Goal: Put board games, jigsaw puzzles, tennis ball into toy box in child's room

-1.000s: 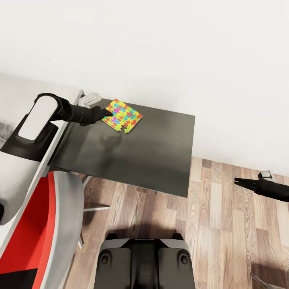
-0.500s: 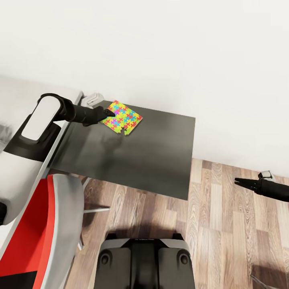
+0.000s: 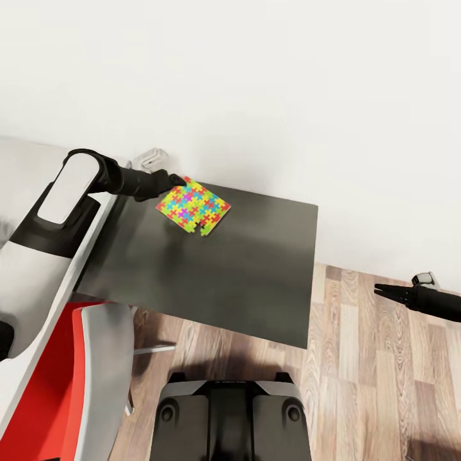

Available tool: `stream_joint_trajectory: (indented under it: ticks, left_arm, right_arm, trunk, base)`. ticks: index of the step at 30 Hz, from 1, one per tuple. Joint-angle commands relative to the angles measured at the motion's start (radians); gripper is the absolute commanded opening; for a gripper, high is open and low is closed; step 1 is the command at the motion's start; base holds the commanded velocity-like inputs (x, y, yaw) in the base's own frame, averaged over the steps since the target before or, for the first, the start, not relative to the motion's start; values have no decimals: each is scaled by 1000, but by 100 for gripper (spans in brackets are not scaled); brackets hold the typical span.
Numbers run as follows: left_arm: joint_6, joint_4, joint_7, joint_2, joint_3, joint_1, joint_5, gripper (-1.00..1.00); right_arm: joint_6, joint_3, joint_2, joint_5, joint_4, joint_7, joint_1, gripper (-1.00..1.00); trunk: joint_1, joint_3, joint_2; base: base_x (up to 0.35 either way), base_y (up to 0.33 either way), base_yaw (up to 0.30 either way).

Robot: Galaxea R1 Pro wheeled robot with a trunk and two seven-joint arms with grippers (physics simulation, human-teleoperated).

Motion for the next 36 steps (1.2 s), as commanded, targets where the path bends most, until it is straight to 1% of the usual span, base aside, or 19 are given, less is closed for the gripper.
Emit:
stream_joint_trajectory:
  ticks: [1,14,19,21,24,26,27,28,29,30,31,33,34,35,36]
  left_arm:
    - [-1,-1,10,1,-2,-1,10,100]
    - [0,-1,10,0,-7,-1,10,100]
    - [0,0,11,1,-24,-1,9,100]
    - [-1,2,14,1,-39,-1,9,100]
    - [-1,6,16,1,-46,-1,8,100]
    - [-2,18,18,1,-59,-2,4,100]
    - [-2,18,18,1,-59,-2,4,100]
    - [-2,25,18,0,-67,-2,-3,100]
    - [-2,25,18,0,-67,-2,-3,100]
    - [-3,32,18,0,-75,-4,-12,100]
    - [-3,32,18,0,-75,-4,-12,100]
    - [-4,44,15,-2,-91,-6,-36,100]
    - [-4,44,15,-2,-91,-6,-36,100]
    - [-4,50,13,-3,-97,-7,-49,100]
    - [-4,50,13,-3,-97,-7,-49,100]
  right_arm:
    - [8,7,-1,-11,1,1,-3,100]
    - [8,7,-1,-10,1,1,-3,100]
    - [8,7,-1,-10,1,1,-3,100]
    - [8,7,-1,-10,1,2,-3,100]
    - [8,7,-1,-10,1,2,-3,100]
    - [8,7,-1,-10,1,3,-3,100]
    - [8,7,-1,-10,1,3,-3,100]
    - [8,7,-1,-10,1,3,-3,100]
    - [8,7,-1,-10,1,3,-3,100]
    - [8,7,-1,-10,1,3,-3,100]
    - [8,7,-1,-10,1,3,-3,100]
    - [8,7,-1,-10,1,3,-3,100]
    - [8,7,-1,-10,1,3,-3,100]
    - [8,7,-1,-10,1,4,-3,100]
    - [8,7,-1,-10,1,4,-3,100]
  trunk:
    - [1,-1,-2]
    - [1,-1,-2]
    - [1,-1,-2]
    - [1,-1,-2]
    - [1,-1,-2]
    - [1,-1,-2]
    - [1,-1,-2]
    - [1,-1,-2]
    - [1,-1,-2]
    - [1,-1,-2]
    - [1,-1,-2]
    - [1,-1,-2]
    - [1,-1,-2]
    - [1,-1,-2]
    - [1,-1,-2]
  base:
    - [74,15,0]
    - [32,6,0]
    - [8,2,0]
    - [5,1,0]
    - [4,1,0]
    - [2,0,0]
    - [2,0,0]
    - [2,0,0]
    - [2,0,0]
    - [1,0,0]
    - [1,0,0]
    - [1,0,0]
    - [0,0,0]
    - [0,0,0]
    - [0,0,0]
